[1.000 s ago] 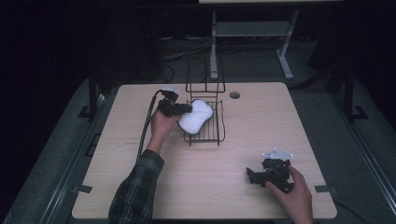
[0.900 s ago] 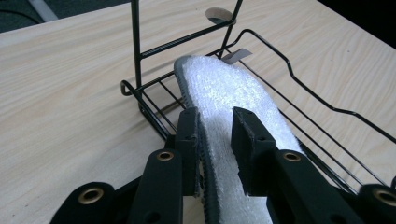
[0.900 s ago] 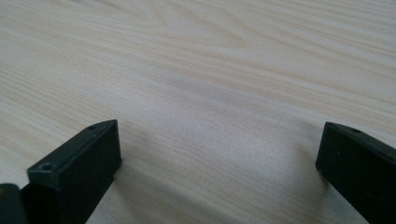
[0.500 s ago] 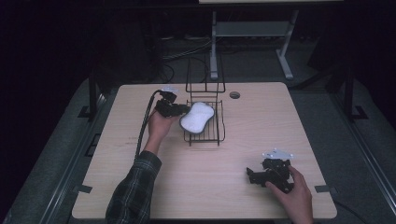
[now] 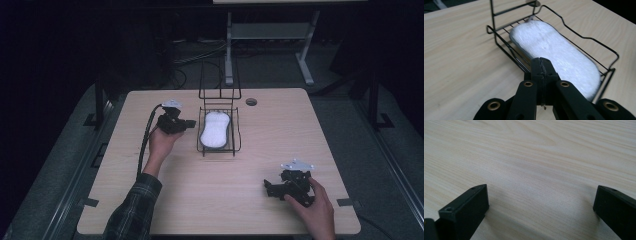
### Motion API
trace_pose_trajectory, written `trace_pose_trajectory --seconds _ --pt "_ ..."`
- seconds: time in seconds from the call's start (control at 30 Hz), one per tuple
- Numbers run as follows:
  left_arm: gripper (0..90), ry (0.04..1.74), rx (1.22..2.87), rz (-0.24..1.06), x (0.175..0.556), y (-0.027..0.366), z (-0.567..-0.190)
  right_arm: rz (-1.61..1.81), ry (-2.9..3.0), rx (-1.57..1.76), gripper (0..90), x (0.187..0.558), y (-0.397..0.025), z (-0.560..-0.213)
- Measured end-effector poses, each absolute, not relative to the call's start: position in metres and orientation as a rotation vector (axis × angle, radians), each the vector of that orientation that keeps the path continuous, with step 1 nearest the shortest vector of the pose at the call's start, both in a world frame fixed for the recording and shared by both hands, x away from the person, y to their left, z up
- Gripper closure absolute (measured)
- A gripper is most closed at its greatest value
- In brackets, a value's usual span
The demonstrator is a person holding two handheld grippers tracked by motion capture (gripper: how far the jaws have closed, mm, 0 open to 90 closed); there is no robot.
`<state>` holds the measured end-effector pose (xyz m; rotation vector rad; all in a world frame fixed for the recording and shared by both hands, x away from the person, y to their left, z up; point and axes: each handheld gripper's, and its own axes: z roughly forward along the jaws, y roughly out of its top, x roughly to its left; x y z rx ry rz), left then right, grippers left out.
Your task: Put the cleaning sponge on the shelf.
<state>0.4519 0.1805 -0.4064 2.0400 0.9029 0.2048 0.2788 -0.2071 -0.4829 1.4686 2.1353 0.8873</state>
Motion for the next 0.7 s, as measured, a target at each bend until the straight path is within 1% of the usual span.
trace_pose_trajectory --seconds 0.2,0.5,0.7 --pt "89.6 0.855 2.058 0.164 0.442 0.164 -0.415 0.887 2.135 1.469 0.0 0.279 -0.207 -0.483" --pt "89.6 0.823 2.095 0.116 0.441 0.144 -0.429 0.887 2.135 1.469 0.0 0.279 -0.207 -0.483" --pt "89.6 0.817 2.090 0.115 0.441 0.137 -0.430 0.887 2.135 1.469 0.0 0.279 -0.207 -0.483"
